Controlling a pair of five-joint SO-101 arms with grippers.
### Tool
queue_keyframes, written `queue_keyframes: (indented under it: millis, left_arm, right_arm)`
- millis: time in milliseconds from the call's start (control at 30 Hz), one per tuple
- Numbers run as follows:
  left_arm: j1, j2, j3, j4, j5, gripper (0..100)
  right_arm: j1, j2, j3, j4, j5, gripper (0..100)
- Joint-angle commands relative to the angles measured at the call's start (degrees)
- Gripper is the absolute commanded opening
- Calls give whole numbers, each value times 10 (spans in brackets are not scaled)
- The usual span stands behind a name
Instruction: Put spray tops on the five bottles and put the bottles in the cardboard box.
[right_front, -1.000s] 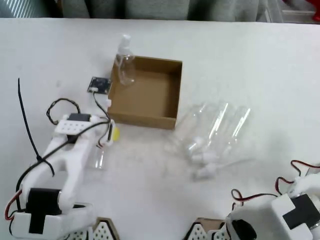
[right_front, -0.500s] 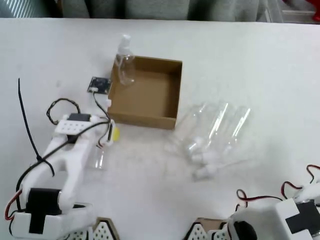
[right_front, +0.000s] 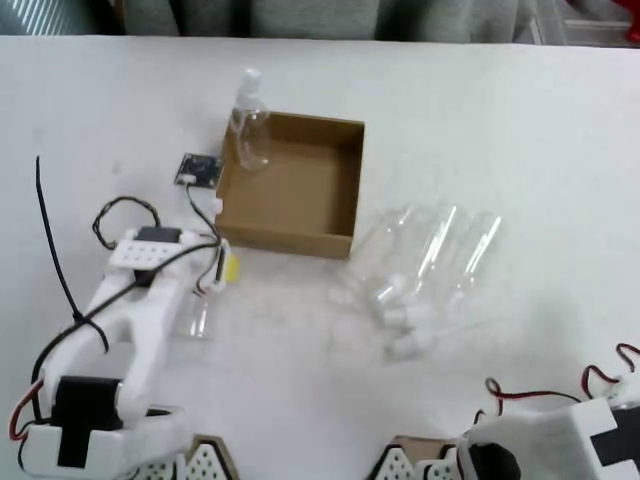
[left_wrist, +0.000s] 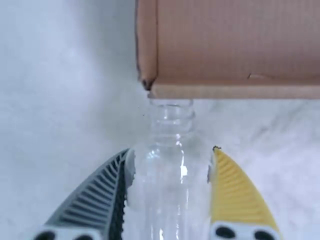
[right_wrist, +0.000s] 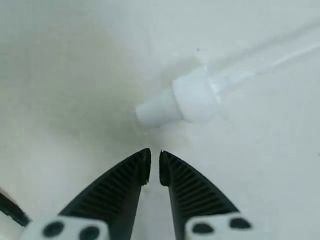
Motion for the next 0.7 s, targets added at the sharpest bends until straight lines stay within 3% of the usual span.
queue_keyframes:
  millis: [0, 133, 667]
  left_arm:
    - [-7, -25, 1, -10, -6, 23]
    - [-7, -25, 1, -10, -6, 23]
    - [-7, -25, 1, -10, -6, 23]
  right_arm:
    - [-23, 0, 6, -39, 3, 18]
    - [-37, 0, 6, -40, -5, 18]
    - [-160, -1, -23, -91, -178, 17]
